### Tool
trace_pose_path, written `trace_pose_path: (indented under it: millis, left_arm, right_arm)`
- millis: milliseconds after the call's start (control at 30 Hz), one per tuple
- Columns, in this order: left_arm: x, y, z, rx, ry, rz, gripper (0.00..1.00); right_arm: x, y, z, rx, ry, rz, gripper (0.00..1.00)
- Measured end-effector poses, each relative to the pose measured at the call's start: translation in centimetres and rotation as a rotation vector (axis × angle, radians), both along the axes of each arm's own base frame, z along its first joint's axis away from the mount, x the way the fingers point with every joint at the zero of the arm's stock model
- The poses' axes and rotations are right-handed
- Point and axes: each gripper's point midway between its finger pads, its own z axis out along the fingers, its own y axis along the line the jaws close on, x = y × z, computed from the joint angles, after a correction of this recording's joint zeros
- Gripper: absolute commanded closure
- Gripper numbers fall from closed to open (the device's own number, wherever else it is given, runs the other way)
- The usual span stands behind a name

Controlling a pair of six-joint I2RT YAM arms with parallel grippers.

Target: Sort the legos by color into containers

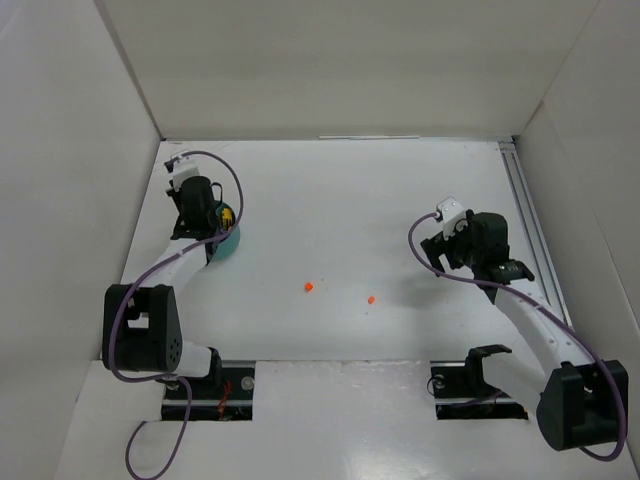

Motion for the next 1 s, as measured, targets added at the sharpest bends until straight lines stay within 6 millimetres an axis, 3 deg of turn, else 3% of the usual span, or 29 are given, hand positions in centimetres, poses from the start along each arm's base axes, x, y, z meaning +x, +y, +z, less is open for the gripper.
trace_pose_path:
  millis: [267, 667, 1000]
  left_arm:
    - [1.0, -0.7, 0.1, -0.012, -0.030, -0.046, 1.00]
    - [1.7, -1.2, -4.5, -0.016, 0.089, -0.068, 1.00]
    - [2.2, -1.8, -4.5, -0.038, 0.121, -0.099, 1.00]
  right_arm:
    - [0.0, 0.0, -0.2, -0.001, 0.007, 0.000, 0.00]
    - [0.0, 0.0, -0.2, -0.001, 0.007, 0.000, 0.00]
    - [0.0, 0.0, -0.2, -0.001, 0.007, 0.000, 0.00]
